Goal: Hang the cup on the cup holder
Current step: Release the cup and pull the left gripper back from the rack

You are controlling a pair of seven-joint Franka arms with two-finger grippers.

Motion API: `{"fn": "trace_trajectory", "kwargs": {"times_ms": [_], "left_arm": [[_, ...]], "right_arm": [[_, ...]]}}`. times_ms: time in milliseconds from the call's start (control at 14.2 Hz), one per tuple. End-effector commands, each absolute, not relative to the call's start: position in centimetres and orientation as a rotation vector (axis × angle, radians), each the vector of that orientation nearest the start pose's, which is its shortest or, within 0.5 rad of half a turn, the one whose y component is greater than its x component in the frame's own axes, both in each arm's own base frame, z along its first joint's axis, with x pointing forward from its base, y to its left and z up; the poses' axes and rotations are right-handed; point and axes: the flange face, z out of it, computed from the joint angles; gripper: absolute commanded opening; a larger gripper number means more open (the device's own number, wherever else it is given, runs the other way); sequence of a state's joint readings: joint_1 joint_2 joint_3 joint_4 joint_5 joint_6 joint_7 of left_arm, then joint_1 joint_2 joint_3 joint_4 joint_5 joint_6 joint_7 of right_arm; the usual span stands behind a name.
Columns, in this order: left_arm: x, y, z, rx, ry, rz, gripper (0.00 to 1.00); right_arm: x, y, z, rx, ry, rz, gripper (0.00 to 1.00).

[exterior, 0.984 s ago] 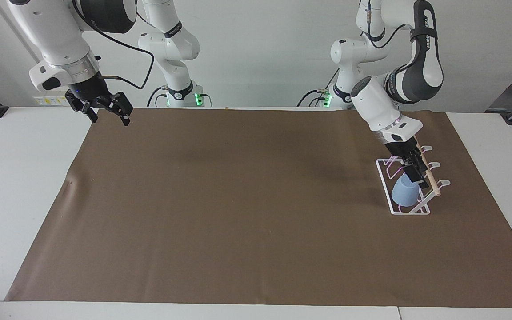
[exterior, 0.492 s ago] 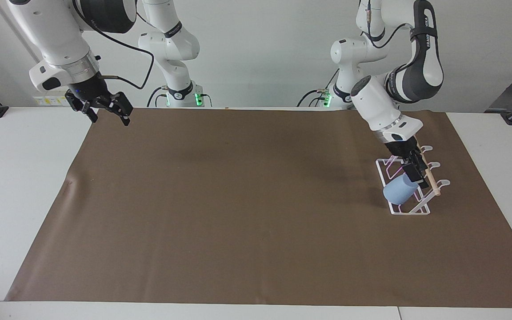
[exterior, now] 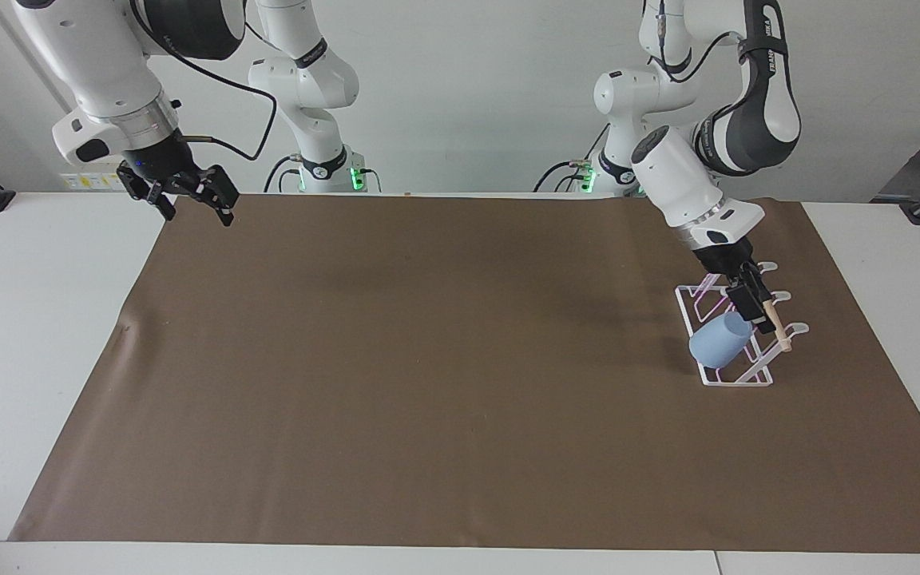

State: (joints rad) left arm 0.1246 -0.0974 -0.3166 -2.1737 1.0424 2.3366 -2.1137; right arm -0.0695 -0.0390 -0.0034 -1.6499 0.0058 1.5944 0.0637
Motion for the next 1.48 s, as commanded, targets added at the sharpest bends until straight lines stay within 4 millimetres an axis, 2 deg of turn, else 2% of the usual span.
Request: {"fn": "trace_trajectory", "kwargs": {"times_ms": [0, 281, 562, 844, 1195, 1406], "left_arm": [[53.0, -8.9, 50.3, -2.299, -1.591, -1.154, 1.00], [53.0, -7.0, 52.8, -2.488, -1.373, -0.927, 1.00], [54.3, -5.7, 57.6, -2.668, -1.170, -0.696, 1.00], [56.4, -4.9, 61.1, -2.781, -1.088, -0.617, 1.00], [55.7, -4.0, 61.9, -2.856, -0.699, -0.516, 1.00], [55.3, -4.7, 62.8, -2.970, -0.464, -0.442, 1.00]], "right_arm": [[53.9, -3.8, 61.0, -3.136, 0.231, 0.039, 1.00], [53.9, -3.8, 61.0, -3.136, 0.231, 0.039, 1.00], [53.9, -3.8, 61.0, -3.136, 0.231, 0.039, 1.00], [53.9, -3.8, 61.0, -3.136, 0.231, 0.039, 1.00], [53.9, -3.8, 61.0, -3.136, 0.231, 0.039, 1.00], [53.9, -3.8, 61.0, -3.136, 0.231, 0.039, 1.00]]}}
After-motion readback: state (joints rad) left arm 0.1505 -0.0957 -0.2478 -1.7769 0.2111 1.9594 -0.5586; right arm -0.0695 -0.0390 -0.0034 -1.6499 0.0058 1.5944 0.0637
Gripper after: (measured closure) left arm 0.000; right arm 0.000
